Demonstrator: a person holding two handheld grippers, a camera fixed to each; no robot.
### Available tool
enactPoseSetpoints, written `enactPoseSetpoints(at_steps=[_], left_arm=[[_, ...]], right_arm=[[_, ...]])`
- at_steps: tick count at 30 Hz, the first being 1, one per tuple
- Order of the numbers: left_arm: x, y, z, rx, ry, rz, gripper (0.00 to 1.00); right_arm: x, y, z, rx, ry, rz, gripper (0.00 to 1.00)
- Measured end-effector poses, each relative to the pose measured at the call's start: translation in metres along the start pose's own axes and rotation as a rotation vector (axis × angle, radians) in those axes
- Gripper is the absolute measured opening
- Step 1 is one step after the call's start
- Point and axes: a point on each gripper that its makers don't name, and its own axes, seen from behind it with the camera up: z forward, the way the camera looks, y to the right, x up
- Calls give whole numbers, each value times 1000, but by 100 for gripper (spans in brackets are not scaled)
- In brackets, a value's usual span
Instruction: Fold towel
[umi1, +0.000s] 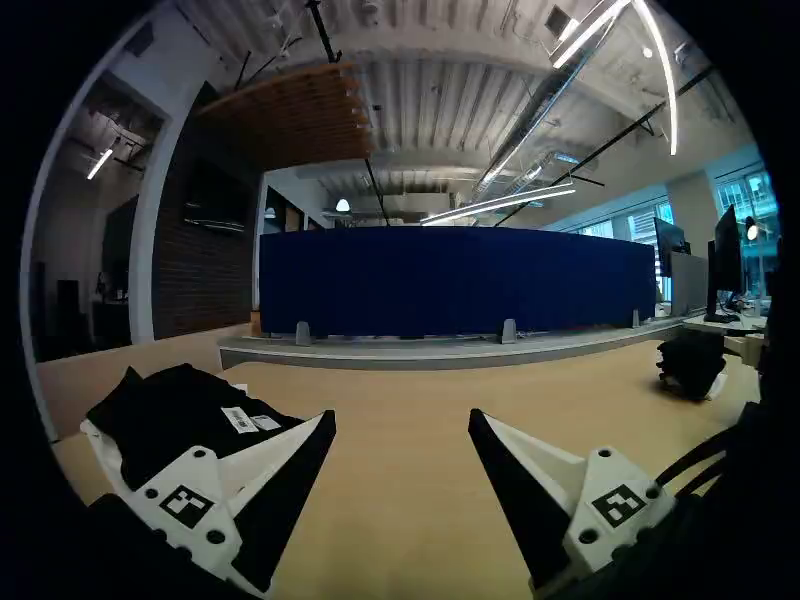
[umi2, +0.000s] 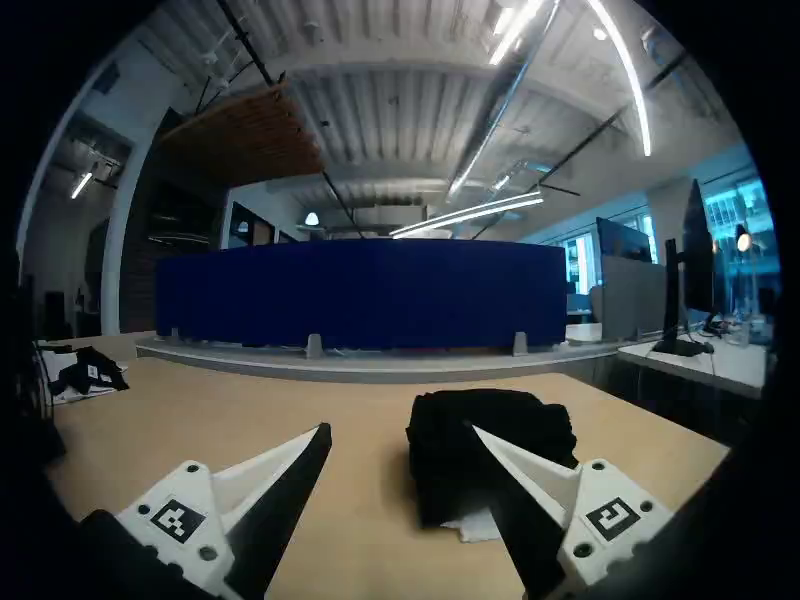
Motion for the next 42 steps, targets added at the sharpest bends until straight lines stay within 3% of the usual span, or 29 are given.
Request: enactPoseSetpoints(at_steps=[42], left_arm=[[2, 0, -1, -1, -1, -1, 99]], right_arm=[[7, -2, -7, 1, -1, 2, 100]])
